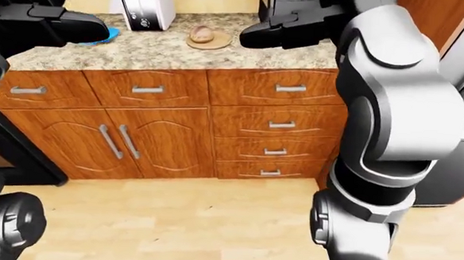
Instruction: Place all breads on the cutting board.
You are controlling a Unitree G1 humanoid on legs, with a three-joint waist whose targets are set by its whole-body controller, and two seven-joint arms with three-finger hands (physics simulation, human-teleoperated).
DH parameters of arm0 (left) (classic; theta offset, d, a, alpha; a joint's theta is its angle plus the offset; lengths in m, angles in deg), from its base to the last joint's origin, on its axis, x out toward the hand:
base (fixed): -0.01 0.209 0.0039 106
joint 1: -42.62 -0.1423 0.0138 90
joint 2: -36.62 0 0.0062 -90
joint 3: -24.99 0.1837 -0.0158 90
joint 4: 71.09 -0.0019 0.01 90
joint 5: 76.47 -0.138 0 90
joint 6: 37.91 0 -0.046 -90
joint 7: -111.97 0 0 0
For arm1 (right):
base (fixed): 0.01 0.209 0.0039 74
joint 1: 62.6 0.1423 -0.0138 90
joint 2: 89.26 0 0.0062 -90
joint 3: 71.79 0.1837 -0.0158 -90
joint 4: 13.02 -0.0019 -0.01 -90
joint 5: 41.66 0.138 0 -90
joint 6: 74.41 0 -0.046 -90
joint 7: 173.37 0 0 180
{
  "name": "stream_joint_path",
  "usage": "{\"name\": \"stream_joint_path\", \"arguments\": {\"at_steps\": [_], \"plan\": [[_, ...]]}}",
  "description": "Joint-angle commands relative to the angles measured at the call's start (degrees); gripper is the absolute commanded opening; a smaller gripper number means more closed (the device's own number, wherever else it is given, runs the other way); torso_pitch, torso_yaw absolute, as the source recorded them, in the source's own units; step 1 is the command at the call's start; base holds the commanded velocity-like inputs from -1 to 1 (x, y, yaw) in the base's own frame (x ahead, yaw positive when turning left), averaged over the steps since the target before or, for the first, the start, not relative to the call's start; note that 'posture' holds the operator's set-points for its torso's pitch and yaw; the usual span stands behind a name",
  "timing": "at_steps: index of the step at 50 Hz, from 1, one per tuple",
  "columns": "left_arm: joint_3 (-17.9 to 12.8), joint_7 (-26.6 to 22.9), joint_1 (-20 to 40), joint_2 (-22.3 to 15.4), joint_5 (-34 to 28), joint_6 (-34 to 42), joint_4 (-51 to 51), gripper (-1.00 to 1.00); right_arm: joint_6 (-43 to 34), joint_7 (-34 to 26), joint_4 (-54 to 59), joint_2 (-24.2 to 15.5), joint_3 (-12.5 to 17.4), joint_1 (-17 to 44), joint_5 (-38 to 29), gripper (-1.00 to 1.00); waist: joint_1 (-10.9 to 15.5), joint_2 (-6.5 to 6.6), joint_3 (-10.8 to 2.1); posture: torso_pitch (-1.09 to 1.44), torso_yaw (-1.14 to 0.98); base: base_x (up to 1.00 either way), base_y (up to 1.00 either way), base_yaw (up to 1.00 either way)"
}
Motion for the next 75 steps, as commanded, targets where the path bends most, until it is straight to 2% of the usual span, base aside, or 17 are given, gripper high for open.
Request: {"name": "stream_joint_path", "arguments": {"at_steps": [1, 6, 8, 9, 21, 22, 25, 28, 30, 31, 47, 51, 53, 63, 68, 69, 75], "plan": [[-1.0, 0.3, 1.2, -0.8, -0.6, -1.4, 0.3, 1.00, 1.7, -0.6, -1.0, 0.0, 0.1, 1.6, -0.4, 1.00, 0.2, -0.48, -0.48, 0.00, 0.00, 0.00, 0.73, 0.00], [-0.8, 0.1, 1.2, -0.7, -0.7, -1.6, 0.1, 1.00, 1.7, -1.2, -1.1, 0.2, 0.3, 1.7, -1.2, 1.00, -0.6, 4.13, 0.14, 0.00, 0.00, 0.00, 0.73, 0.00], [-1.0, 0.3, 1.3, -0.6, -0.4, -1.2, 0.5, 1.00, 1.8, -1.3, -1.2, 0.3, 0.5, 1.7, -1.4, 1.00, -0.6, 9.93, -1.45, 0.00, 0.00, 0.00, 0.72, 0.00], [-0.9, 0.4, 1.2, -0.6, -0.4, -1.2, 0.6, 1.00, 1.9, -1.3, -1.1, 0.5, 0.3, 1.7, -1.6, 1.00, -0.5, 5.52, 0.39, 0.00, 0.00, 0.00, 0.73, 0.00], [-0.8, 0.3, 1.0, -0.8, -0.4, -1.3, 0.9, 1.00, 2.4, -2.0, -1.1, 1.1, 0.2, 1.6, -2.5, 1.00, 0.3, -1.68, 0.03, 0.00, 0.00, 0.00, 0.73, 0.00], [-0.7, 0.2, 1.0, -0.8, -0.5, -1.4, 0.8, 1.00, 2.4, -2.0, -1.1, 1.1, 0.2, 1.7, -2.5, 1.00, -0.3, -0.34, -0.03, 0.00, 0.00, 0.00, 0.73, 0.00], [-0.8, 0.0, 1.1, -0.9, -0.7, -1.5, 0.6, 1.00, 2.5, -2.1, -1.0, 1.3, 0.1, 1.8, -2.7, 1.00, 0.2, -1.77, -1.37, 0.00, 0.00, 0.00, 0.72, 0.00], [-0.7, -0.1, 1.0, -0.9, -0.8, -1.4, 0.6, 1.00, 2.6, -2.2, -1.0, 1.3, 0.3, 1.8, -2.8, 1.00, 0.2, -0.36, 0.02, 0.00, 0.00, 0.00, 0.64, 0.00], [-1.0, -0.1, 1.2, -1.0, -0.8, -1.3, 0.5, 1.00, 2.8, -2.2, -0.8, 1.4, 0.2, 1.7, -2.9, 1.00, -0.3, 3.69, 0.46, 0.00, 0.00, 0.00, 0.38, 0.00], [-1.2, -0.1, 1.4, -1.1, -0.6, -1.2, 0.6, 1.00, 2.8, -2.2, -0.8, 1.4, 0.1, 1.6, -2.9, 1.00, -0.2, 8.02, -0.37, 0.00, 0.00, 0.00, 0.22, 0.00], [-0.6, -0.5, 0.8, -1.0, -1.5, -1.7, 0.7, 1.00, 3.5, -2.7, -0.8, 1.4, 0.0, 1.7, -3.1, 1.00, -0.3, 2.35, 2.55, 0.00, 0.00, 0.00, 0.03, 0.00], [-0.4, -0.6, 0.6, -0.6, -1.8, -1.6, 1.0, 1.00, 3.7, -2.8, -1.0, 1.5, 0.4, 1.6, -3.1, 1.00, 0.5, 0.48, 2.41, 0.00, 0.00, 0.00, 0.00, 0.00], [-0.4, -0.7, 0.8, -0.5, -1.9, -1.2, 1.2, 1.00, 3.6, -2.6, -1.2, 1.7, 0.8, 1.6, -2.8, 1.00, 0.6, -1.91, 0.08, 0.00, 0.00, 0.11, 0.00, 0.00], [-0.6, -1.0, 1.0, -0.5, -2.2, -0.9, 1.2, 1.00, 4.1, -1.8, -1.0, 1.6, 0.7, 1.6, -1.6, 1.00, 0.8, 1.33, 0.63, 0.00, 0.00, 0.17, 0.00, 0.00], [-0.5, -1.2, 0.9, -0.4, -2.6, -1.1, 1.1, 1.00, 4.7, -1.9, -0.9, 1.5, 0.4, 1.3, -1.7, 1.00, -0.3, 6.67, 0.42, 0.00, 0.00, 0.27, 0.00, 0.00], [-0.4, -1.2, 0.8, -0.3, -2.7, -1.1, 1.2, 1.00, 4.7, -1.8, -0.8, 1.5, 0.4, 1.3, -1.8, 1.00, 0.3, 4.78, 0.76, 0.00, 0.00, 0.28, 0.00, 0.00], [-0.3, -1.7, 1.0, -0.2, -3.2, -1.2, 1.0, 1.00, 4.6, -1.8, -0.9, 1.7, 0.4, 1.5, -1.7, 1.00, 0.4, 3.56, 0.61, 0.00, 0.00, 0.29, 0.00, 0.00]]}}
